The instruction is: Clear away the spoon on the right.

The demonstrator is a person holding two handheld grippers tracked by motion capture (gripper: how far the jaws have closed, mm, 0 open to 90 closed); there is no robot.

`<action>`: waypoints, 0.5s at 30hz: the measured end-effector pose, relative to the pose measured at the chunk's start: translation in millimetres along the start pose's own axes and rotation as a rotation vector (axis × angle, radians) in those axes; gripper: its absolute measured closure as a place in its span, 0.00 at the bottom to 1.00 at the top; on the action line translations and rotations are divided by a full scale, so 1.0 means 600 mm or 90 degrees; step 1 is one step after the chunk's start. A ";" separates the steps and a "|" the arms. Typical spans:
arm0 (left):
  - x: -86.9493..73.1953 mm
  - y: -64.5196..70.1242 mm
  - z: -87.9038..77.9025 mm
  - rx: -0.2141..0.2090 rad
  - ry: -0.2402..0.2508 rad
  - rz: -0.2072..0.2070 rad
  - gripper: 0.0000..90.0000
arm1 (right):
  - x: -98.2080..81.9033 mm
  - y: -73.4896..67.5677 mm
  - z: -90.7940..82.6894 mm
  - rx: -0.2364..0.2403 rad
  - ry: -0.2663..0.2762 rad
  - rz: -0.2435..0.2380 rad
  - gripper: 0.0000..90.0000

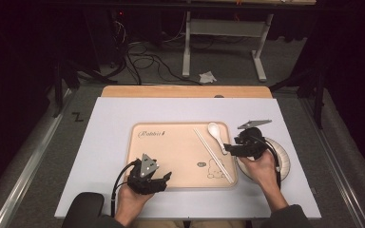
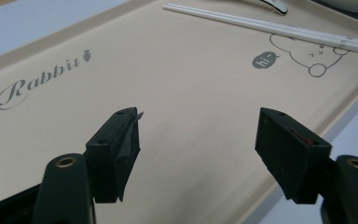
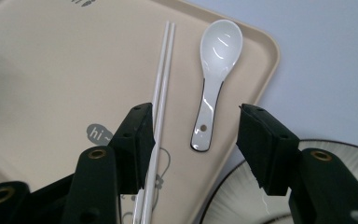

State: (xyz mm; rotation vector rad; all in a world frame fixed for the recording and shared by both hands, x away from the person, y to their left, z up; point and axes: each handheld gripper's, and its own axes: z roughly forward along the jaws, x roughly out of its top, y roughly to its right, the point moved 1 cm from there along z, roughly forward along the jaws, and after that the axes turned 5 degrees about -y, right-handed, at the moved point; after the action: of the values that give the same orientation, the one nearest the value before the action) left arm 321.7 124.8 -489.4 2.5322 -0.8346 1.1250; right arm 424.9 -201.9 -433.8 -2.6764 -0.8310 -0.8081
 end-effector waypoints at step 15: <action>0.018 0.007 0.017 -0.022 -0.009 0.026 0.32 | -0.063 0.024 -0.041 -0.021 0.013 0.022 0.50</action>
State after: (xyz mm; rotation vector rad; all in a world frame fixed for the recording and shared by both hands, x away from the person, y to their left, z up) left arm 331.3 112.9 -488.3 2.5097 -0.9053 1.0962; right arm 396.3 -239.9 -435.4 -2.6977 -0.7720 -0.8474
